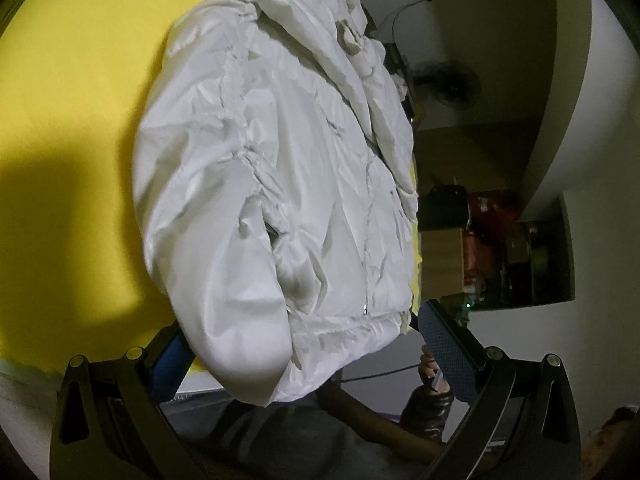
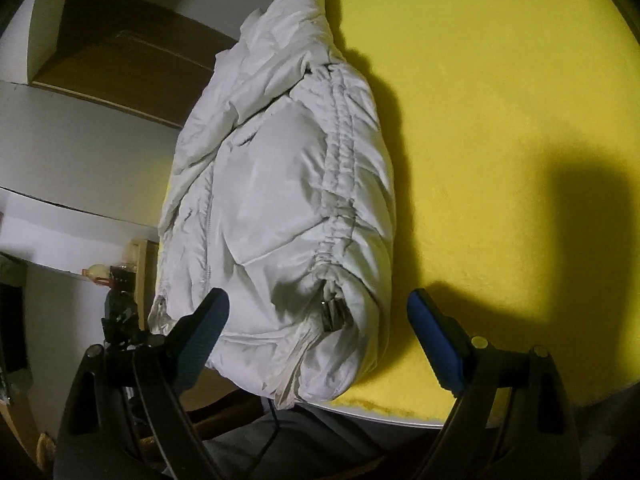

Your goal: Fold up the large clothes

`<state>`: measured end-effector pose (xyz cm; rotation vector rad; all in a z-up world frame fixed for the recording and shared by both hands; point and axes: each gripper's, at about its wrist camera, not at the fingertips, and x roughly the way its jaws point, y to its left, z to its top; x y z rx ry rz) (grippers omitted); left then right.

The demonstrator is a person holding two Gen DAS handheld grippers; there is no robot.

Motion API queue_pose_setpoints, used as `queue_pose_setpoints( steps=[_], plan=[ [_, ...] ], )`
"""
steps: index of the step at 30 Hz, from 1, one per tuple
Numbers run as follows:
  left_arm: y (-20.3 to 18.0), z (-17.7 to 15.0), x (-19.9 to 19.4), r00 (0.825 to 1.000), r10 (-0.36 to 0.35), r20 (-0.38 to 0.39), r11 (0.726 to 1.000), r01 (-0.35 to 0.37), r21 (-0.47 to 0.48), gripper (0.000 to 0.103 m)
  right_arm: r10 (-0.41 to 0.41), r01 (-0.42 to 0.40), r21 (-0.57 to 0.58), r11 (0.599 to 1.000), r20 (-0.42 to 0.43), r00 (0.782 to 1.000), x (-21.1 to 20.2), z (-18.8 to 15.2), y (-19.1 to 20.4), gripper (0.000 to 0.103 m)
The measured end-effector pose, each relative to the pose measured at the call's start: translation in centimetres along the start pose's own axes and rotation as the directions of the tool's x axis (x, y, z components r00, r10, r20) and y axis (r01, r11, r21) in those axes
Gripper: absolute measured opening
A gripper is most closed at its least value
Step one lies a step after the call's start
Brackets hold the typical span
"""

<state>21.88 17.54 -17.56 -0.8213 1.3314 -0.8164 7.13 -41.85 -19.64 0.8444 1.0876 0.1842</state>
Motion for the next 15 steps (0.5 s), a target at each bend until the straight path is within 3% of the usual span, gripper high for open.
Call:
queue_pose_setpoints(
  steps=[4,9,14,15],
  plan=[
    [-0.6,0.0,0.5,1.0,0.022,-0.017,1.0,-0.022,0.013,0.103,-0.005,0.005,-0.01,1.0,-0.023,1.0,0.5,-0.3,0.1,0.09],
    [-0.2,0.3,1.4,0.999,0.036,-0.04,0.999,-0.036,-0.001,0.103,-0.02,0.02,0.018,1.0,-0.027,0.999,0.7,-0.2,-0.4,0.069],
    [0.4,0.2,2.0,0.997,0.059,-0.048,0.998,-0.06,-0.026,0.101,-0.047,0.047,0.014,0.999,-0.03,0.998,1.1,-0.4,-0.5,0.068],
    [0.4,0.2,2.0,0.997,0.06,-0.047,0.998,-0.062,-0.023,0.1,-0.053,0.053,0.007,0.999,-0.029,0.998,1.1,-0.4,-0.3,0.062]
  ],
)
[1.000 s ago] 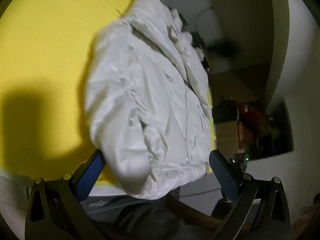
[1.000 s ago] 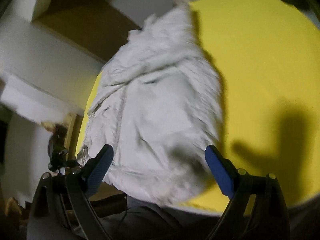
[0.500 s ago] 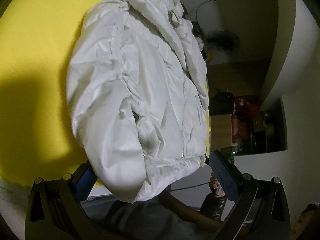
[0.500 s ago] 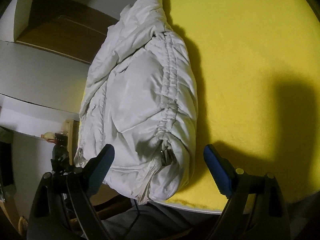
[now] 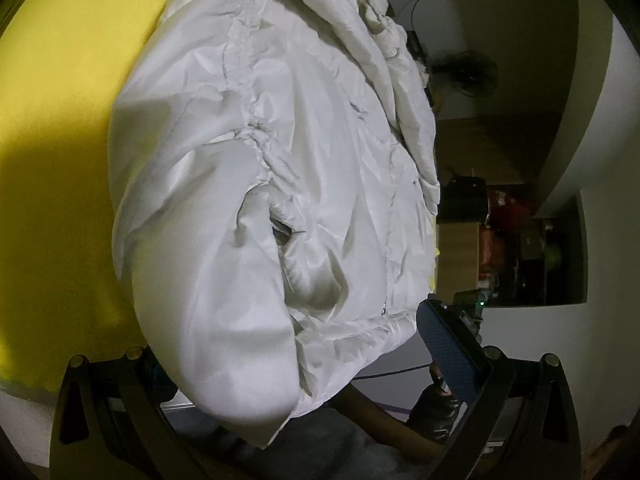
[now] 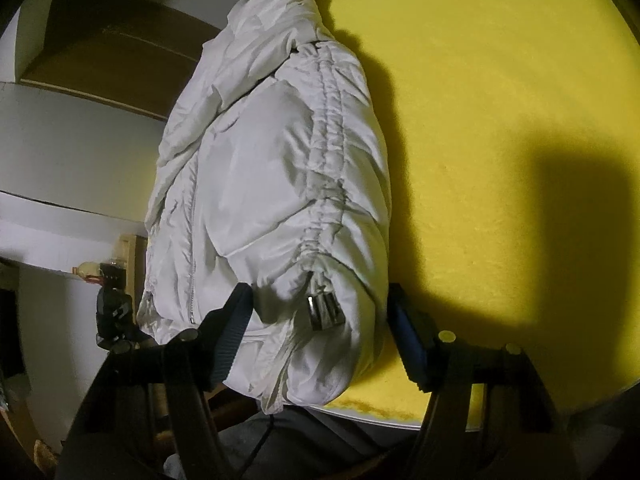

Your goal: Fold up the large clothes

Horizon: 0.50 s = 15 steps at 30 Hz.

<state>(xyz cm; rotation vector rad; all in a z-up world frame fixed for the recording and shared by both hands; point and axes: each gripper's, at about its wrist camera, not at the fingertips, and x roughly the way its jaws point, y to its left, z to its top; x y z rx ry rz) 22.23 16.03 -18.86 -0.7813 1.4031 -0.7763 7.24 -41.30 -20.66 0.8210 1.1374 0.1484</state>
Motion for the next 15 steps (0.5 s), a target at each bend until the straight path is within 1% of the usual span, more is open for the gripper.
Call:
queue_pose_setpoints(
  steps=[3,5,8,11,15],
  plan=[
    [-0.3,-0.1,-0.1,1.0,0.012,-0.001,1.0,-0.012,0.019,0.094,0.001,-0.001,0.005,1.0,0.003,1.0,-0.1,0.1,0.1,0.05],
    [-0.2,-0.2,-0.3,1.0,0.017,0.002,1.0,-0.017,0.026,0.089,0.009,-0.009,0.006,1.0,0.007,1.0,-0.2,0.1,0.2,0.047],
    [0.1,-0.1,-0.5,1.0,0.009,-0.002,1.0,-0.009,0.013,0.085,0.026,-0.026,0.02,0.999,0.009,1.0,0.0,0.2,0.2,0.049],
    [1.0,-0.1,-0.7,1.0,-0.012,-0.004,1.0,0.012,-0.021,0.085,0.008,-0.008,0.028,1.0,-0.003,1.0,0.5,0.2,0.3,0.052],
    [2.1,0.0,-1.1,1.0,-0.03,0.004,0.998,0.03,-0.059,0.085,0.018,-0.018,0.03,0.999,-0.004,1.0,0.4,0.0,0.4,0.055]
  ],
)
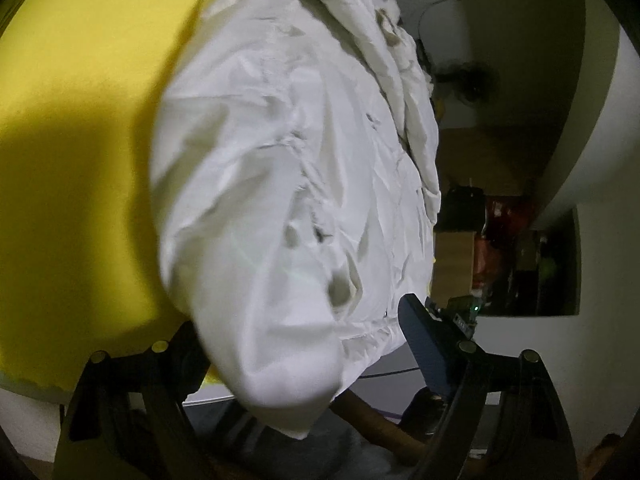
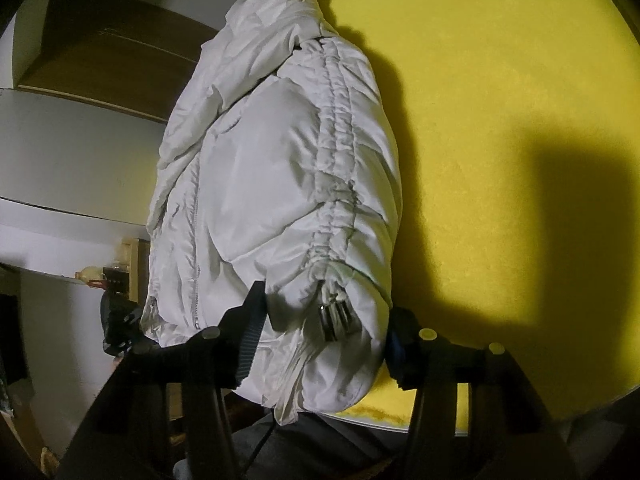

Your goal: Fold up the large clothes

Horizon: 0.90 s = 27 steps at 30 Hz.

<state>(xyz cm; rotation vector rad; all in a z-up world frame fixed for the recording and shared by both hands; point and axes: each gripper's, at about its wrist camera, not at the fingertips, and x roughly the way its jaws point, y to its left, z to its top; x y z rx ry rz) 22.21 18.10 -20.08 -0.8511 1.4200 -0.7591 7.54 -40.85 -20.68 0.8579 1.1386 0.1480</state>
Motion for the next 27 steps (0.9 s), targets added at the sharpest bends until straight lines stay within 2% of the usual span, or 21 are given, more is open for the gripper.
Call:
queue_pose_setpoints(
  steps=[4,8,10,12,15,18,20,21,22,27],
  plan=[
    [0.3,0.2,0.0,1.0,-0.012,-0.012,1.0,0.012,-0.002,0.085,0.019,-0.019,0.009,1.0,-0.008,1.0,0.2,-0.1,-0.1,0.058],
    [0.2,-0.1,-0.2,1.0,0.005,-0.014,1.0,-0.005,0.009,0.083,0.018,-0.018,-0.002,1.0,0.0,1.0,0.1,-0.3,0.3,0.058],
    [0.4,0.0,-0.3,1.0,0.023,-0.011,1.0,-0.023,0.004,0.069,0.011,-0.011,-0.013,1.0,0.004,1.0,0.1,-0.3,0.6,0.053],
    [0.7,0.1,-0.2,0.998,0.054,-0.01,0.999,-0.054,0.002,0.038,0.005,-0.005,-0.02,1.0,0.001,1.0,0.2,-0.2,0.7,0.036],
    [1.2,0.1,-0.2,0.998,0.063,0.004,0.998,-0.063,-0.016,0.016,0.017,-0.017,-0.013,1.0,0.014,1.0,0.1,-0.2,0.9,0.024],
    [1.8,0.1,-0.3,0.998,0.062,0.007,0.997,-0.062,-0.036,0.008,0.011,-0.01,-0.021,1.0,0.027,1.0,0.1,-0.2,1.1,0.019],
    [2.0,0.0,-0.7,0.998,0.06,0.017,0.998,-0.06,-0.032,0.007,0.012,-0.011,-0.025,1.0,0.036,0.999,-0.1,-0.2,1.1,0.018],
    [1.9,-0.1,-1.0,0.998,0.06,0.022,0.998,-0.059,-0.024,0.007,0.013,-0.012,-0.03,0.999,0.04,0.999,-0.2,-0.2,1.2,0.011],
    [1.7,-0.2,-1.3,0.998,0.06,0.026,0.998,-0.06,-0.015,0.007,0.016,-0.014,-0.038,0.999,0.045,0.999,-0.4,-0.2,1.3,0.01],
    [-0.6,-0.5,-2.5,0.996,0.072,0.055,0.996,-0.075,0.045,0.006,0.039,-0.031,-0.083,0.996,0.09,0.995,-1.8,-0.2,2.7,0.009]
  ],
)
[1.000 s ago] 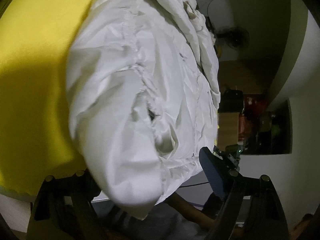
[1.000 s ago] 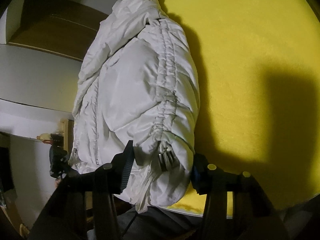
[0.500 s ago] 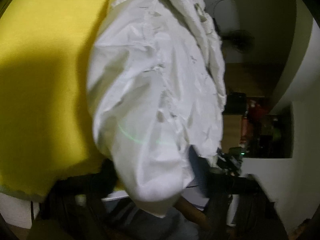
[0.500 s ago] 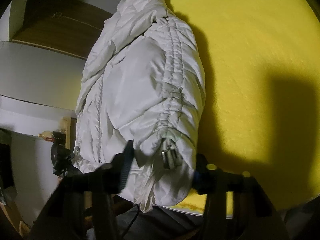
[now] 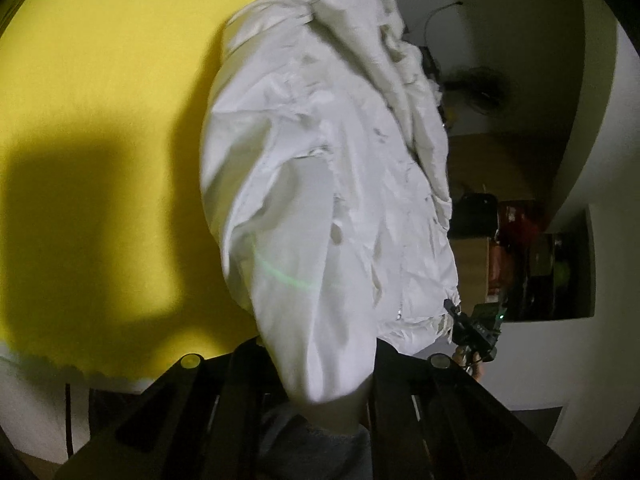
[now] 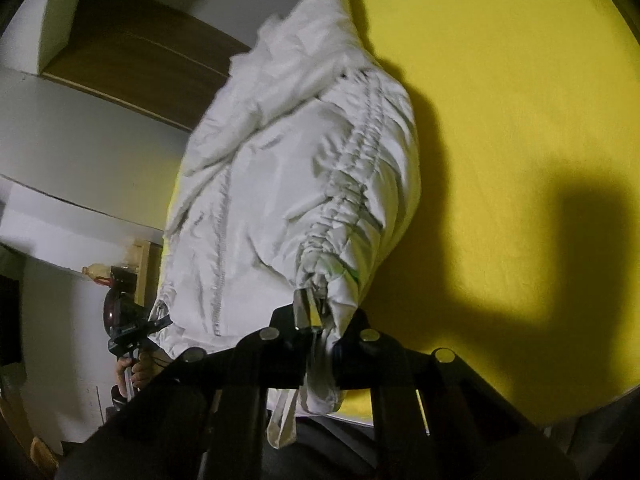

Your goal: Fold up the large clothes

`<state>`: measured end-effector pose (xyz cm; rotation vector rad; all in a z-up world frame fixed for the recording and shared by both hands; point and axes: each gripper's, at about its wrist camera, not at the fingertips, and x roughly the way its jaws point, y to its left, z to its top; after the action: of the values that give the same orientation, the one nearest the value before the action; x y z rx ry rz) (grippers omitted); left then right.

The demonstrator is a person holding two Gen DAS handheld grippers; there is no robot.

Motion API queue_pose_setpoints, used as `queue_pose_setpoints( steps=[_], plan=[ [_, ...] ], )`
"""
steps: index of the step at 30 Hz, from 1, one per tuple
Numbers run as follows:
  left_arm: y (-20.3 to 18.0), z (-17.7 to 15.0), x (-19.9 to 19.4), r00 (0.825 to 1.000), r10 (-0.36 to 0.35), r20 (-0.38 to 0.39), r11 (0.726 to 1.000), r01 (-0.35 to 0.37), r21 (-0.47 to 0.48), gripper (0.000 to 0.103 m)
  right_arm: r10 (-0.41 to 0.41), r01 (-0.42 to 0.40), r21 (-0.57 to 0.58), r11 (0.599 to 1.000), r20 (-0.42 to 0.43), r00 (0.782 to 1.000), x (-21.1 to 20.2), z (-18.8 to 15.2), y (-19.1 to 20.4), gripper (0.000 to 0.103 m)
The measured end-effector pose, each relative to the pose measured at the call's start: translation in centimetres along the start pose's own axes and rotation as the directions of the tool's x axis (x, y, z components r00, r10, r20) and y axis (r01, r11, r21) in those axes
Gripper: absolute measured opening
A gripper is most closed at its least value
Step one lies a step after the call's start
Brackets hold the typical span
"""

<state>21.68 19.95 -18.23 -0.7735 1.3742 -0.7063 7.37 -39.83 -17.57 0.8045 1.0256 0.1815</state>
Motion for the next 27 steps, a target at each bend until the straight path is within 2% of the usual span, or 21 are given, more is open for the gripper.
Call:
queue_pose_setpoints(
  steps=[5,17,20,27],
  plan=[
    [-1.9,-0.3,-1.3,1.0,0.006,0.031,0.999,-0.007,0.049,0.006,0.035,-0.034,-0.008,0.999,0.018,0.999,-1.1,0.5,0.7,0.009],
    [-1.0,-1.1,-3.3,0.999,0.003,0.05,1.0,-0.004,0.025,0.006,0.109,-0.109,0.011,0.994,0.009,0.994,-2.5,-0.3,0.7,0.009],
    [-1.0,-1.2,-3.3,0.999,0.002,0.049,1.0,-0.003,0.023,0.006,0.1,-0.1,0.008,0.995,0.004,0.995,-2.9,-0.3,0.5,0.009],
    [-3.0,-1.0,-3.2,0.999,0.013,0.04,0.998,-0.015,0.06,0.006,0.124,-0.124,0.025,0.992,0.006,0.992,-4.5,-0.3,-0.6,0.009]
  ],
)
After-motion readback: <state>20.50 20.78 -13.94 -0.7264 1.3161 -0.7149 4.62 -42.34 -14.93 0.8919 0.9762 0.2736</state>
